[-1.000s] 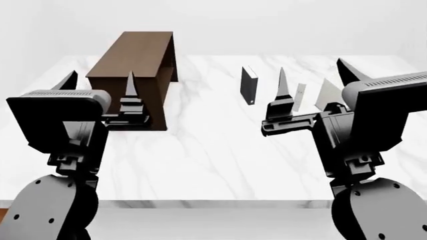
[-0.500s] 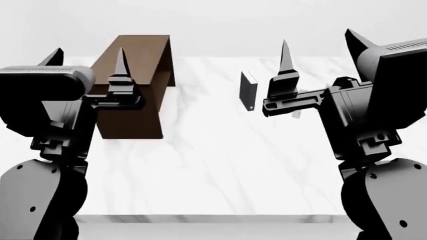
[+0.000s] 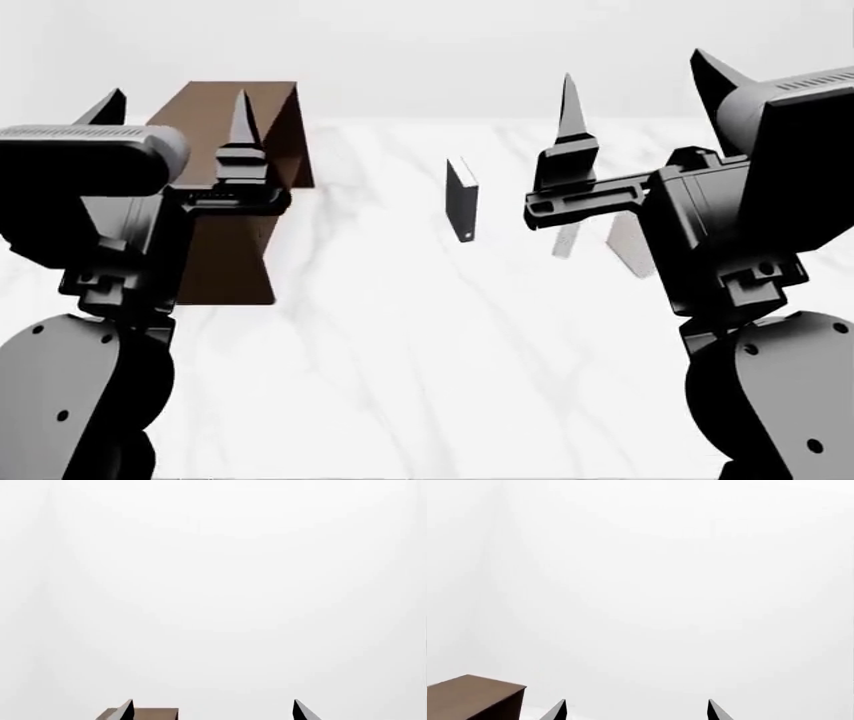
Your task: Pick up the book on the right and place it under the cabinet shelf.
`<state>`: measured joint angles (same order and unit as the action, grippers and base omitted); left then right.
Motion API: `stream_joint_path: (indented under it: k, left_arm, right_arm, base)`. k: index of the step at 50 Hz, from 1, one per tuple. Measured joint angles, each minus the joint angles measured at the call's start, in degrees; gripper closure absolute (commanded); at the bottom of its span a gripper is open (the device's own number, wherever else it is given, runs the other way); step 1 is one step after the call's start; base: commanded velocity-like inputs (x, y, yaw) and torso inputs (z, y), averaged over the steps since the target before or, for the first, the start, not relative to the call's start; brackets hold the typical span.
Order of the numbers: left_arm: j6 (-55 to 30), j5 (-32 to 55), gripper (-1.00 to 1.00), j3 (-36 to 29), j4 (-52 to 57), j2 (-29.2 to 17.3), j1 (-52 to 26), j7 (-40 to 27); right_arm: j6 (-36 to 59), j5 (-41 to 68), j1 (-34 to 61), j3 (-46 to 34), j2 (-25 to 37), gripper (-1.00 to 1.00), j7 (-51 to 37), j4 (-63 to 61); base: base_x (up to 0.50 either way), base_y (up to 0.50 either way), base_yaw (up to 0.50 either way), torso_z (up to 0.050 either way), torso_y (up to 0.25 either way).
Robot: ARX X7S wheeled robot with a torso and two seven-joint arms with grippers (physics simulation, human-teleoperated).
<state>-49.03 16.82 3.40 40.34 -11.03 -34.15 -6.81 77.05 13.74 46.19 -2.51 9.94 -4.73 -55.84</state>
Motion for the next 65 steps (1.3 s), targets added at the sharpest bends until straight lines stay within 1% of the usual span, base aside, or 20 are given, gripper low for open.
stream_joint_path:
  k: [11,21,65]
  left_arm:
    - [0.27,0.32,-1.00,-0.38,-0.37,-0.17,-0.17,-0.32]
    - [0.62,0.61,-1.00,-0.62,-0.65,-0.33,-0.11,-0.62]
    - [1.47,1.63,-1.00,-1.30,-1.14,-1.48,0.16,-1.92]
  right_arm:
    - [-0.36,0.47,0.03,-0.29,0.36,-1.00,-0.32,0.20]
    - [-1.34,0.77,-0.64,-0.26,0.62,-1.00,-0.58,0.43]
    - [-2.81,2.98,-1.18,0.04,1.20,-1.00,-1.72,0.77]
  base:
    - [0.24,-0.22,0.00,0.000,0.000]
    - [0.25,-0.07,0.00,0.000,0.000]
    - [0.25,0.00,0.00,0.000,0.001]
